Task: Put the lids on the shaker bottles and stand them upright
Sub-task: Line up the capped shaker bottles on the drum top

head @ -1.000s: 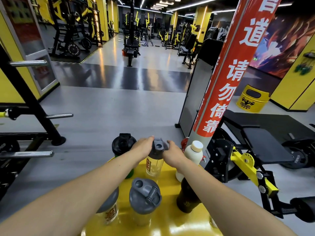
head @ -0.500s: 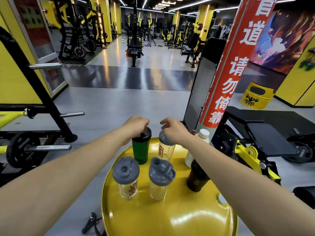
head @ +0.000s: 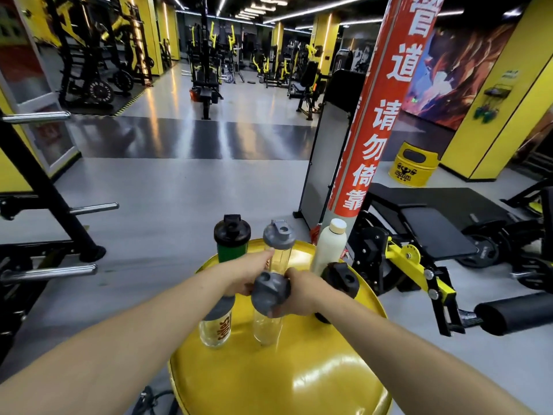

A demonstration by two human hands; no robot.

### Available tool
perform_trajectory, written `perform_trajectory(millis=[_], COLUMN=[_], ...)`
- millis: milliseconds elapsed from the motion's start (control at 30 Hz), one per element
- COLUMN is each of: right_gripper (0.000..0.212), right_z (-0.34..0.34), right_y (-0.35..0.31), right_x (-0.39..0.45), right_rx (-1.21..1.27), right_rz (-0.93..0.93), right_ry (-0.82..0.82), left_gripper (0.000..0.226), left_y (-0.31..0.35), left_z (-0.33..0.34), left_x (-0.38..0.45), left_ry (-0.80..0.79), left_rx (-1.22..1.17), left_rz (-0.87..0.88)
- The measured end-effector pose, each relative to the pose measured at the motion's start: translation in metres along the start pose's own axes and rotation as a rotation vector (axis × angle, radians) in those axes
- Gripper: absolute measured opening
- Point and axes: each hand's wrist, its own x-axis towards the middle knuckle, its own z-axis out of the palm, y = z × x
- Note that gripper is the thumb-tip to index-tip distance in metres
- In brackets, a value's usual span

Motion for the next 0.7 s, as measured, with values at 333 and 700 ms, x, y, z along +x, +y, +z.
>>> perform_trajectory(millis=[333, 700], right_gripper=[0.093, 0.066], right_z=[-0.031, -0.030], right_y=[0.028, 0.066], right_x=[0.018, 0.030], right_rx=[0.025, 0.300], right_rz=[-0.227, -0.158], right_ry=[-0.036, 0.127], left_gripper=[0.052, 0.065], left_y=[0.002, 0.000], left_z=[0.017, 0.032], left_x=[-0.003, 0.004], left_ry=[0.040, 0.145], left_rx=[-0.102, -0.091], left_rz=[-0.009, -0.072])
